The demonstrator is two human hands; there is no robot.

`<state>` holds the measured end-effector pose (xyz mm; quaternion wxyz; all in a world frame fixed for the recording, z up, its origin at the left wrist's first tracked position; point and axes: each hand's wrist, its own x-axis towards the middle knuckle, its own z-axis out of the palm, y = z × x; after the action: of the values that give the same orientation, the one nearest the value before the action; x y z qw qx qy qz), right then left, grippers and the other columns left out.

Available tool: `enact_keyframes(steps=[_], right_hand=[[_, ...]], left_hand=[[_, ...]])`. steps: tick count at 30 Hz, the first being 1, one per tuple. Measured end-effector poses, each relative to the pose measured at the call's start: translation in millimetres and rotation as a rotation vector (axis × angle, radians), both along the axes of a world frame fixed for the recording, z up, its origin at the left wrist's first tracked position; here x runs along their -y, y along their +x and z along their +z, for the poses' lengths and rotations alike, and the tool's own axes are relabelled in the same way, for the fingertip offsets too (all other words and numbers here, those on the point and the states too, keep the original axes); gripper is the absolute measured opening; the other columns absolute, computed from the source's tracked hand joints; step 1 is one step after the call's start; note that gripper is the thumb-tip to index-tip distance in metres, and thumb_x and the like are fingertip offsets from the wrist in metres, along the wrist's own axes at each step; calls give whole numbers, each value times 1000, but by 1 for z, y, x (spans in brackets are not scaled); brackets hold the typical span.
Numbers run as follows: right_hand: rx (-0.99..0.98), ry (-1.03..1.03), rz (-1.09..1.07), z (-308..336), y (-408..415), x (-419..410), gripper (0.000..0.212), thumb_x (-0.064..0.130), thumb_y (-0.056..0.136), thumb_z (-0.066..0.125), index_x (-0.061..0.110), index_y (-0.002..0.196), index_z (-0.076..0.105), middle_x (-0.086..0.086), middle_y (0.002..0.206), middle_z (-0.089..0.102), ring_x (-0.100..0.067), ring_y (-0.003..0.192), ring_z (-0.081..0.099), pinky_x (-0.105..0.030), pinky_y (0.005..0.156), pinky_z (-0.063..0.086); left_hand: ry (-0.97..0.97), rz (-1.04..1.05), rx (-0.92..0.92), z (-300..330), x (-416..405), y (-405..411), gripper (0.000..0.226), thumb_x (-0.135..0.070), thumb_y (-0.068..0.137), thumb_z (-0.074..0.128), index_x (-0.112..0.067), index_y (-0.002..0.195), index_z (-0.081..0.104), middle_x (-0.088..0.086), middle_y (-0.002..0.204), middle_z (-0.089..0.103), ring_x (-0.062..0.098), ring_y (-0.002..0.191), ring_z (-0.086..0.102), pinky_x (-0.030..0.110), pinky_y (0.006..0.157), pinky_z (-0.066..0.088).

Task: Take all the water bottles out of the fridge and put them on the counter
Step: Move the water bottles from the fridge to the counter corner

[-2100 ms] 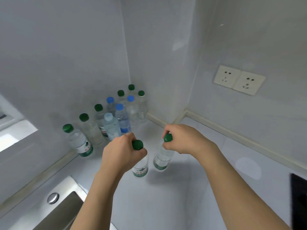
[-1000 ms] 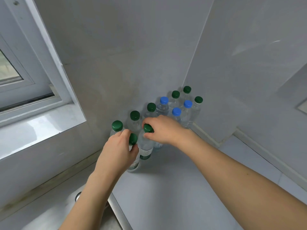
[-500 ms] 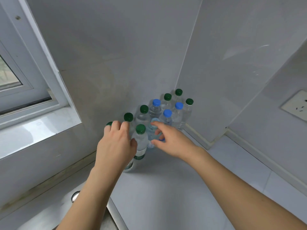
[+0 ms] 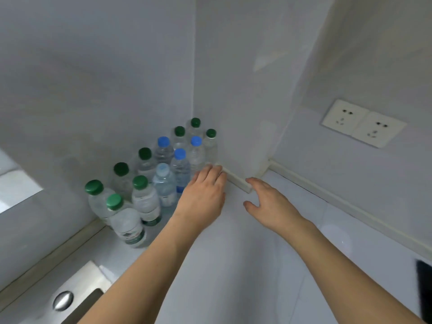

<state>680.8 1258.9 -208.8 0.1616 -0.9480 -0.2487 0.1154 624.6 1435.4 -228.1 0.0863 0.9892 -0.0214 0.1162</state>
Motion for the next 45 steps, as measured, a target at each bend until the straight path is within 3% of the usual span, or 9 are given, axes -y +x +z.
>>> enact_keyframes(steps=[5,16,19,25,27,33,45], right_hand=[[-38,1,-109,2,-11,63,63,29,97,51,22,153,21,6,159,23,-11,143,25,-20,111,20],[-18,28,-486,27,-95,286,61,30,98,49,20,153,23,7,158,25,-11,142,27,-22,111,23],[2,51,-574,36,-132,344,63,29,96,52,18,152,26,4,157,28,-13,143,27,-24,113,23],[38,77,-786,52,-236,463,59,27,91,58,22,147,37,1,146,44,-18,129,46,-32,106,40],[65,91,-840,60,-273,499,54,25,91,57,24,143,41,3,143,47,-17,124,50,-28,100,42],[103,65,-1002,69,-373,591,61,29,95,55,19,150,31,3,153,35,-16,138,37,-28,108,33],[177,53,-1426,91,-559,744,59,28,95,51,19,150,30,3,154,34,-17,138,37,-29,109,33]], left_hand=[[54,-110,-62,-4,52,14,49,-27,98,45,-9,142,37,7,152,33,27,140,28,37,117,20],[124,-425,-114,21,263,-2,52,-31,100,39,-13,147,26,3,156,21,24,144,15,37,120,11],[155,-525,-87,32,331,-18,51,-31,100,39,-13,146,28,3,155,23,24,143,18,37,119,11],[143,-734,-47,58,473,-88,49,-27,99,40,-12,145,31,3,153,29,24,140,24,32,117,14],[130,-802,-25,65,516,-115,49,-25,98,42,-12,145,33,3,151,31,24,138,27,31,115,15],[148,-980,19,84,627,-190,50,-28,99,41,-13,146,32,4,153,29,23,139,27,32,117,17],[150,-1382,103,120,835,-329,46,-28,100,40,-12,144,35,4,150,34,23,138,30,34,116,21]])
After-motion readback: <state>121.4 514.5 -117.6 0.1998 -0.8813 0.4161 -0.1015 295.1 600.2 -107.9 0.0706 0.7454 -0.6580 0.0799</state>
